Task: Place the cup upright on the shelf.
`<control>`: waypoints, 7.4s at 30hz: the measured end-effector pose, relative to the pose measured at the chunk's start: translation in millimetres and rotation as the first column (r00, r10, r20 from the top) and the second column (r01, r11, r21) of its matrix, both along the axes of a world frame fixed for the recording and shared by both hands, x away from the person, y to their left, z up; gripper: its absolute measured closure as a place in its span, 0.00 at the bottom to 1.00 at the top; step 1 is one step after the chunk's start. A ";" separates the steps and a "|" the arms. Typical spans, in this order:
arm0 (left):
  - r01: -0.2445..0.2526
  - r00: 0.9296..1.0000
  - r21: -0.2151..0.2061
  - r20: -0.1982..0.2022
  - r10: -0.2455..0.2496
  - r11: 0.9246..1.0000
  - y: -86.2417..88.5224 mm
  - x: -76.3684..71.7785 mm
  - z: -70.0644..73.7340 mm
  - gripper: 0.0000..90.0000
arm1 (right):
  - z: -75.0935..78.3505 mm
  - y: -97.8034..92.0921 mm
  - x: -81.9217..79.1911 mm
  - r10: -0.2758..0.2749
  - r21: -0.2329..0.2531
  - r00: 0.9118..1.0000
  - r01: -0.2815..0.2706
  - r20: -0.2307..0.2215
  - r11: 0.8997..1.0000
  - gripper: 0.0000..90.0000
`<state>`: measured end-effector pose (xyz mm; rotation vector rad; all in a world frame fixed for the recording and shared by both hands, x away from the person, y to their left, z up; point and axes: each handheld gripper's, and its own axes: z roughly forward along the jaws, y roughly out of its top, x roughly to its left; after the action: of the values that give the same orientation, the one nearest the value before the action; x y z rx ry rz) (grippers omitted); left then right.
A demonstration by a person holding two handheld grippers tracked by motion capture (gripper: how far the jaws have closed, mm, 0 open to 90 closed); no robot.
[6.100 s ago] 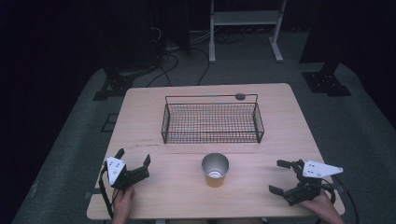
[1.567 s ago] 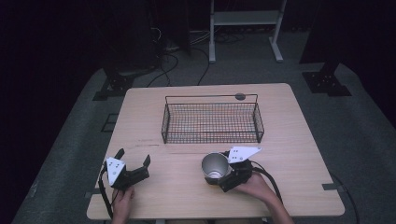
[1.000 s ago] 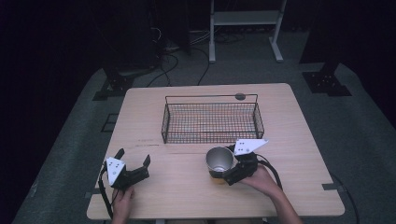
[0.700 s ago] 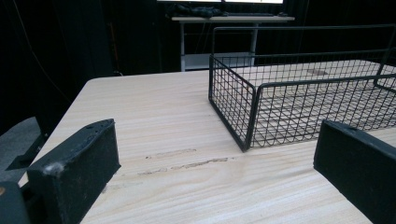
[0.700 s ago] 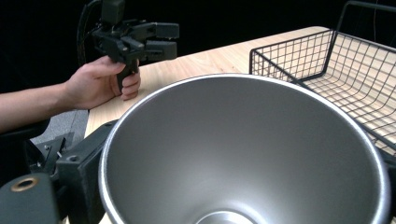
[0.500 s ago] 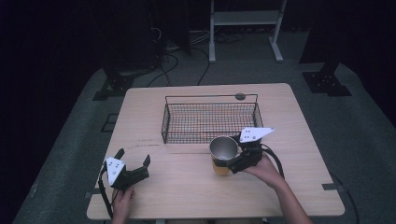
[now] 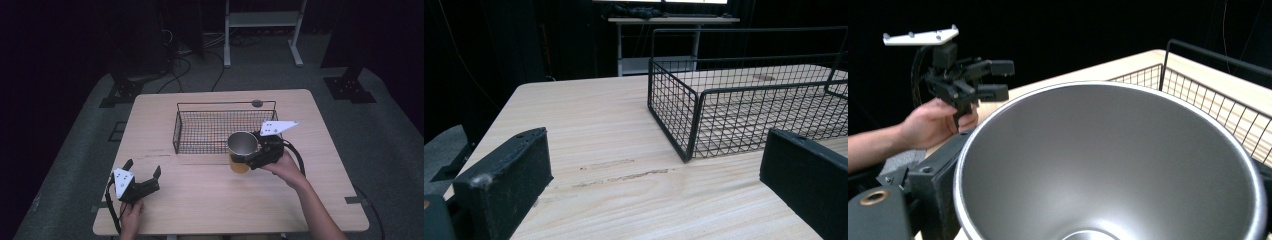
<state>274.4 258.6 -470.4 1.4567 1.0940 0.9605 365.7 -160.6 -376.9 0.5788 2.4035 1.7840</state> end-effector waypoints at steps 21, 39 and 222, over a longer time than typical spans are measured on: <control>-0.002 1.000 0.000 0.000 0.002 1.000 0.1 0.4 0.1 0.00 | 28.2 -1.5 38.0 -0.034 0.006 0.999 0.034 -0.013 0.999 0.09; -0.003 1.000 -0.001 -0.002 0.003 1.000 -0.1 0.4 0.1 0.00 | 35.3 2.9 69.2 -0.056 -0.037 0.998 0.055 -0.030 0.998 0.09; 0.004 1.000 0.013 0.002 -0.004 1.000 -1.7 -0.2 0.0 0.00 | 9.7 -13.2 112.1 -0.187 -0.112 0.982 0.186 -0.002 0.976 0.00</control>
<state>274.2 256.9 -470.4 1.4673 1.0851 0.9682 477.8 -173.8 -367.2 0.7762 2.3500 1.5649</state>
